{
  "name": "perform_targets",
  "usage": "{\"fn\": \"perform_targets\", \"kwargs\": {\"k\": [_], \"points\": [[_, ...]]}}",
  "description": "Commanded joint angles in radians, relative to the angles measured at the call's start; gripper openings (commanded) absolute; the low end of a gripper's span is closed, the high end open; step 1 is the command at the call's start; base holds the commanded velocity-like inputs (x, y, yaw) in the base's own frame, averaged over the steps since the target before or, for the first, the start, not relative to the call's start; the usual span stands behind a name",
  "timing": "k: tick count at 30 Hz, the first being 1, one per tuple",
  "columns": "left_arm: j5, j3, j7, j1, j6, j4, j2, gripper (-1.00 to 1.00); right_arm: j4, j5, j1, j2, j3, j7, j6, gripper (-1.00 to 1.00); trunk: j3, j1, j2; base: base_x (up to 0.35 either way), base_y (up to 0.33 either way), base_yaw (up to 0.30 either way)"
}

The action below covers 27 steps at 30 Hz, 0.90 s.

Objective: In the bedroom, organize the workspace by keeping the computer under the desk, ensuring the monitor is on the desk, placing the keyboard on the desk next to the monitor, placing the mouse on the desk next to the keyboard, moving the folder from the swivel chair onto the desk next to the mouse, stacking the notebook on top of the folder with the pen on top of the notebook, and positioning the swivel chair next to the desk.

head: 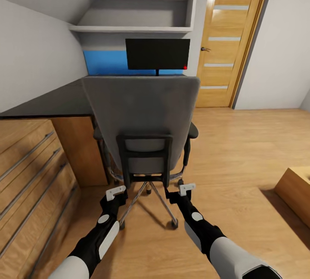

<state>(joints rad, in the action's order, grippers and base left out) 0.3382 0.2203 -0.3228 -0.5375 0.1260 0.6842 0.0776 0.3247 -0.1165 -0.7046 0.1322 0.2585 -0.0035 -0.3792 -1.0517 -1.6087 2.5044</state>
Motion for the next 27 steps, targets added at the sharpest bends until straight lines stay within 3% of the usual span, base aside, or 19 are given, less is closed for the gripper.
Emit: {"fn": "perform_targets", "kwargs": {"k": [1,27], "points": [[0.01,0.007,-0.004,-0.001,0.006,-0.001,-0.001,1.0,0.0,-0.012,-0.001,-0.001,0.003,-0.001,-0.004,1.0,-0.001,0.0,0.0,0.273,-0.083,0.0],[0.01,0.007,-0.004,-0.001,0.004,-0.001,-0.001,1.0,0.001,-0.014,-0.001,-0.001,0.003,-0.001,-0.004,1.0,-0.001,0.0,0.0,0.273,-0.083,0.0]]}}
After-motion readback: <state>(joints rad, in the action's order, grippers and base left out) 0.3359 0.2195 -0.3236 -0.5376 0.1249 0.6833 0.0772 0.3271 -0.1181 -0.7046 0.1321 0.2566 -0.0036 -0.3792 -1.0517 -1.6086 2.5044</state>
